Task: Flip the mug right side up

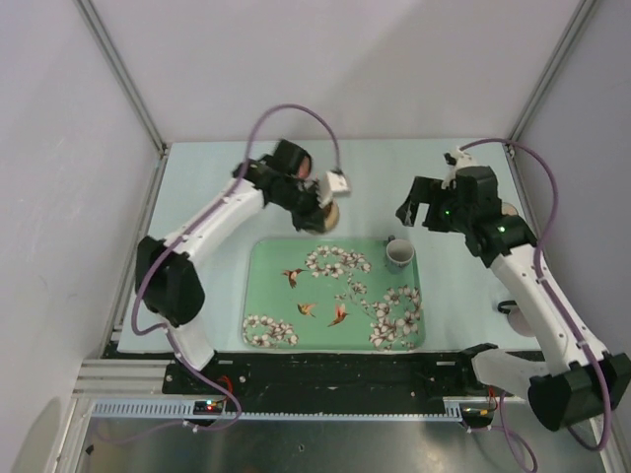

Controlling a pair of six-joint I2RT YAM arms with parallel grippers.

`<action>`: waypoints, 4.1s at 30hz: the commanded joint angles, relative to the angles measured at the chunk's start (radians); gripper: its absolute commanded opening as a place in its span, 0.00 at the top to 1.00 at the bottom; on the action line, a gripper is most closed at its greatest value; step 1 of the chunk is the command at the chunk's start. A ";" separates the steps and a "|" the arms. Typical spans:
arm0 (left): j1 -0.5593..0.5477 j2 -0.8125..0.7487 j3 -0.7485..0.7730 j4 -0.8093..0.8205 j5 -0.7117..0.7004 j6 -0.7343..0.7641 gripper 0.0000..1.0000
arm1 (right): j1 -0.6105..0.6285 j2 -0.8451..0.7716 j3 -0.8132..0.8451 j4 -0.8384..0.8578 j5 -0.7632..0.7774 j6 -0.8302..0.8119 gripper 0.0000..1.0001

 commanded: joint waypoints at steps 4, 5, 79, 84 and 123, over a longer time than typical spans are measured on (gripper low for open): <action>-0.235 0.081 -0.041 -0.040 0.034 0.069 1.00 | -0.048 -0.146 -0.080 -0.015 -0.008 0.011 0.01; -0.248 0.091 -0.042 -0.038 0.039 0.080 1.00 | -0.049 -0.156 -0.085 -0.024 -0.011 0.011 0.00; 0.137 0.751 0.722 0.306 -0.714 -0.846 0.39 | -0.139 0.052 -0.110 0.099 -0.056 0.004 0.00; 0.168 0.781 0.769 0.294 -0.689 -0.895 0.59 | -0.147 0.044 -0.102 0.094 -0.054 -0.009 0.00; 0.233 0.395 0.147 0.259 -0.476 -0.646 0.85 | -0.181 -0.057 -0.083 0.063 -0.067 -0.014 0.00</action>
